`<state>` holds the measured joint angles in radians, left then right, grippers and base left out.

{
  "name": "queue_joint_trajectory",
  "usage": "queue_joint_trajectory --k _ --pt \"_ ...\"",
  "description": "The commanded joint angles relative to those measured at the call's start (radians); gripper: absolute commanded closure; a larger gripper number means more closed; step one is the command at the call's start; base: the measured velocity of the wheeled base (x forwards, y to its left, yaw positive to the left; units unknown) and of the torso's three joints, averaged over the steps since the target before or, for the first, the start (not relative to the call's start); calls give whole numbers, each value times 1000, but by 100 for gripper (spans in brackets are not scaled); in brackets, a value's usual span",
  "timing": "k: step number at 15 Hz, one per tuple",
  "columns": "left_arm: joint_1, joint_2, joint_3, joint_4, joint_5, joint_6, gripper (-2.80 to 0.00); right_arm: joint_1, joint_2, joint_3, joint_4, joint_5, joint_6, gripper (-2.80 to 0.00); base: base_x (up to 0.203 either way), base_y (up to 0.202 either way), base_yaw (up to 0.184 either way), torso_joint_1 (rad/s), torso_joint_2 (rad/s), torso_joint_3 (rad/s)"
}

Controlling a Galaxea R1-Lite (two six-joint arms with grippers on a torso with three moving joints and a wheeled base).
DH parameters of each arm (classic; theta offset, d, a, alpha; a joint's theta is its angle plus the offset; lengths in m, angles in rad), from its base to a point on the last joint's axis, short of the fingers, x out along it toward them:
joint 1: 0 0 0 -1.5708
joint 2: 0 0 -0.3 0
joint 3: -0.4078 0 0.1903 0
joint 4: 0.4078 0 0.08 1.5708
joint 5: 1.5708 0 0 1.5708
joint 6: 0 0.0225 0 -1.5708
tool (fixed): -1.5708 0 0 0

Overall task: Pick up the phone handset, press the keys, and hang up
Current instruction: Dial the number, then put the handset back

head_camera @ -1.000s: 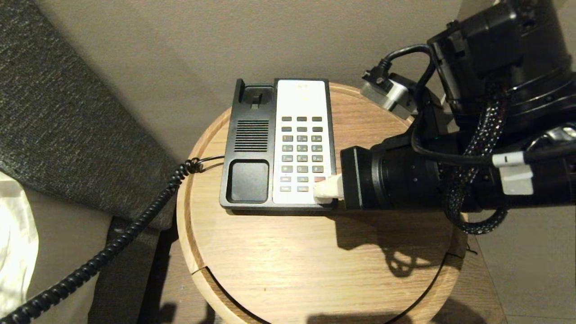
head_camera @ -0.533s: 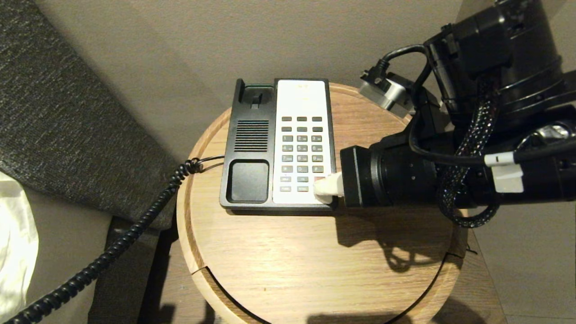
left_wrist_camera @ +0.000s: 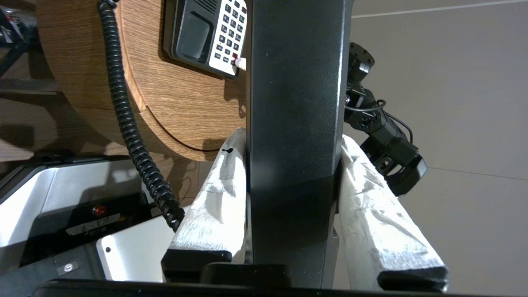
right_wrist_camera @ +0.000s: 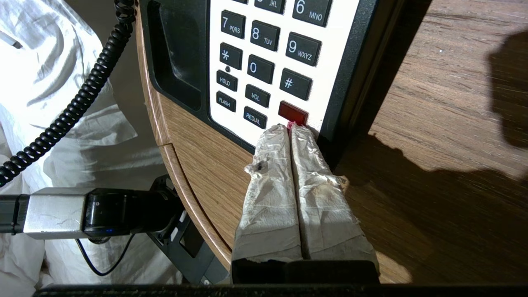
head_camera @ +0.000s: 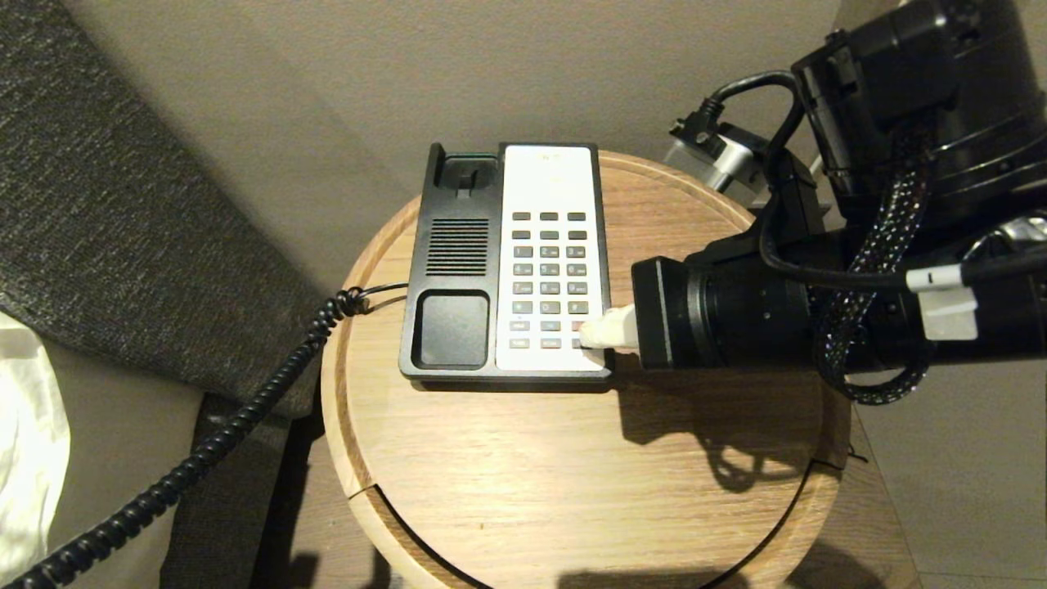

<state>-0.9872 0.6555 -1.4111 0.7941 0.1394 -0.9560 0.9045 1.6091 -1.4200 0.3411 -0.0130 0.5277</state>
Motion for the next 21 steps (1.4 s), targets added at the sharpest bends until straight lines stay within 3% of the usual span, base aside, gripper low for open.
queue_joint_trajectory --k 1,13,15,18,21 --pt "5 -1 0 7 0 -6 0 1 -2 2 0 -5 2 0 0 0 0 0 0 0" --pt "12 42 1 5 -10 6 0 1 -95 25 19 -9 8 0 0 0 0 0 0 0" --pt "11 114 -9 5 -16 45 0 -1 -151 50 38 -12 8 0 0 0 0 0 0 0" --pt "11 282 -43 6 11 154 0 -15 -247 112 61 -28 5 0 0 0 0 0 0 0" --pt "12 464 -129 7 113 243 0 -26 -339 153 83 -48 3 0 0 0 0 0 0 0"
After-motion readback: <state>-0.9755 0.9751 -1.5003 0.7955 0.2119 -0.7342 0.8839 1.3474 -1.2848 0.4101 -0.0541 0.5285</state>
